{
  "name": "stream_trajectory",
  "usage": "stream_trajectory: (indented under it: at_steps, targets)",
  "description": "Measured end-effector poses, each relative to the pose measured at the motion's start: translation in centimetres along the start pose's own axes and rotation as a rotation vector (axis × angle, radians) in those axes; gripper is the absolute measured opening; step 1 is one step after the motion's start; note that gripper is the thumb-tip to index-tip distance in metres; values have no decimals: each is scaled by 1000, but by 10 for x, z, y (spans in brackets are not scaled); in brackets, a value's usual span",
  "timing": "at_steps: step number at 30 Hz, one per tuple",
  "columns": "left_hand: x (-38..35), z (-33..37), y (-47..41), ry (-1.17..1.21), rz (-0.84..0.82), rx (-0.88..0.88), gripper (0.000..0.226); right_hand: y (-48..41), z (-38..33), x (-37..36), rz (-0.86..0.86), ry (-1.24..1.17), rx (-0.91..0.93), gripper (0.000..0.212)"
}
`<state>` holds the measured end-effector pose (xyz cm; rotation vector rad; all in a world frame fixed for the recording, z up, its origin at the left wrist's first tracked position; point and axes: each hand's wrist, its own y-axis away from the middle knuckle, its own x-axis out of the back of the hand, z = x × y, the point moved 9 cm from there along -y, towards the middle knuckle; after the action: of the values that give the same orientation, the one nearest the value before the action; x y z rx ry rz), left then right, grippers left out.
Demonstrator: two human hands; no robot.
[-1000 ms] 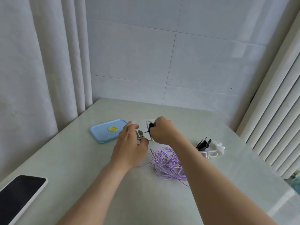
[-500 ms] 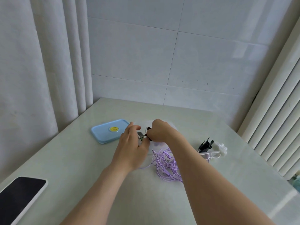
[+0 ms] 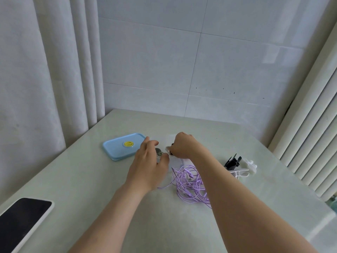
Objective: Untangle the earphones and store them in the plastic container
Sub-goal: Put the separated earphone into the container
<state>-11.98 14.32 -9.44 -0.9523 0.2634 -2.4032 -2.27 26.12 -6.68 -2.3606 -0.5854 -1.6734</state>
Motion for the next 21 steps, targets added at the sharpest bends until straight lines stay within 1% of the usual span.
stream_trajectory:
  at_steps: [3,6,10,13,15,17,19,21]
  targets:
    - [3,2,1,31,28,-19,47,1,-3,2,19,-23,2,31]
    - [6,4,2,78,70,-26,38,4,0,9,85,-75,-30,27]
    - [4,3,1,98,78,-29,30,5,1,8,74,-90,-13,20]
    - [4,7,0,77,76,-77,20,11,-2,11,93,-65,20,24]
    - [3,7,0,45,86,-101,18,17,-3,14,130,-38,26,25]
    - [7,7,2,16,149,-121,19,24,-4,19,191,-26,47,21]
    - [17,15,7,-79,277,-187,23,35,-7,29,306,-24,120,16]
    - [26,34,14,-176,396,-299,20,51,-7,42,434,-45,212,24]
